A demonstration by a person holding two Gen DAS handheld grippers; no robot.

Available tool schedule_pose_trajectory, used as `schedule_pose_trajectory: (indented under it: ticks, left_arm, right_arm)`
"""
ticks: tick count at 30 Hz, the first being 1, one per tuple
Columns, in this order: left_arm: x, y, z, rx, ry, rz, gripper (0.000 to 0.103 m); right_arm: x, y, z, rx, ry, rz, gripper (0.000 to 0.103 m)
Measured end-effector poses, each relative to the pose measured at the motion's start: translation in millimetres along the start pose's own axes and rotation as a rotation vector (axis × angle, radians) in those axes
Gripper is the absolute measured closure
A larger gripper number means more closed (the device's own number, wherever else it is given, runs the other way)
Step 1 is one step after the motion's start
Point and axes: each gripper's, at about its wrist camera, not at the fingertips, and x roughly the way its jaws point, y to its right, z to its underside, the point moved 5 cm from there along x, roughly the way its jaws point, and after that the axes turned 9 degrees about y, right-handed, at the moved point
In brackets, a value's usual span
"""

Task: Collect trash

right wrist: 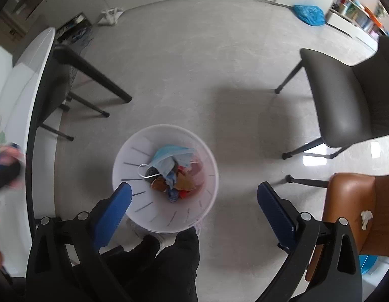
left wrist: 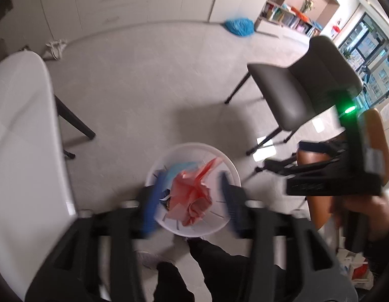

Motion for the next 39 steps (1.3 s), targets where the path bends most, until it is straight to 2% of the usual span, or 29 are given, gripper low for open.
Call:
schedule_pose_trajectory:
  ticks: [1,2,5,8,14,18,22,24,26,33,39]
  left_arm:
    - [8.4,3.3,4.1,-0.002,-0.008,-0.002,0.029]
    - [15.6,6.8,8.2,0.0,-0.018,0.005,0.029]
    - [41.9,18.3,26.1,0.001,-0.115,0.035,0.024]
    - [48.3,22.9,32.0,-0.003,-0.143,0.033,0.023]
    - [24.7,12.4,17.3,-0.012,-0.066,-0.02,0.013]
    - [-11.7,-12.9,6.7,-0.066,0.023,-0.107,0.008]
    - [-62.5,-59.8,1.6,-0.195,0.131,-0.238,0.008]
    - [-97.3,-88.9,3.3,-0.281,0.196,-0.339,0.008]
    - [-127.3,-111.3,8.5,-0.351,0.241,-0.406,0.008]
    - [-231.2,-169.5,57.9,-0.538,0.314,-0.641,0.008]
    - [-293.7,-193.7,102.6,-0.668,0.376,-0.755,0.008]
  right_arm:
    - [0.2,3.1,0.7,0.003,-0.001,0.0,0.004]
    - [0.5,7.7,1.6,0.007,-0.003,0.002,0.004]
    - [2.5,16.2,4.5,0.018,-0.009,0.002,0.004]
    - [4.9,21.2,6.2,0.023,-0.015,-0.005,0.004]
    - [7.4,13.9,3.3,0.001,-0.027,-0.027,0.004]
    - [-0.5,-10.8,-9.2,-0.039,-0.001,-0.061,0.004]
    - [-10.1,-58.0,-23.9,-0.133,0.033,-0.12,0.004]
    - [-16.9,-93.9,-30.5,-0.213,0.051,-0.166,0.004]
    - [-22.8,-133.1,-33.2,-0.299,0.062,-0.2,0.004]
    - [-49.9,-272.2,-17.6,-0.573,0.107,-0.322,0.003]
    - [-82.8,-359.3,7.8,-0.743,0.135,-0.421,0.003]
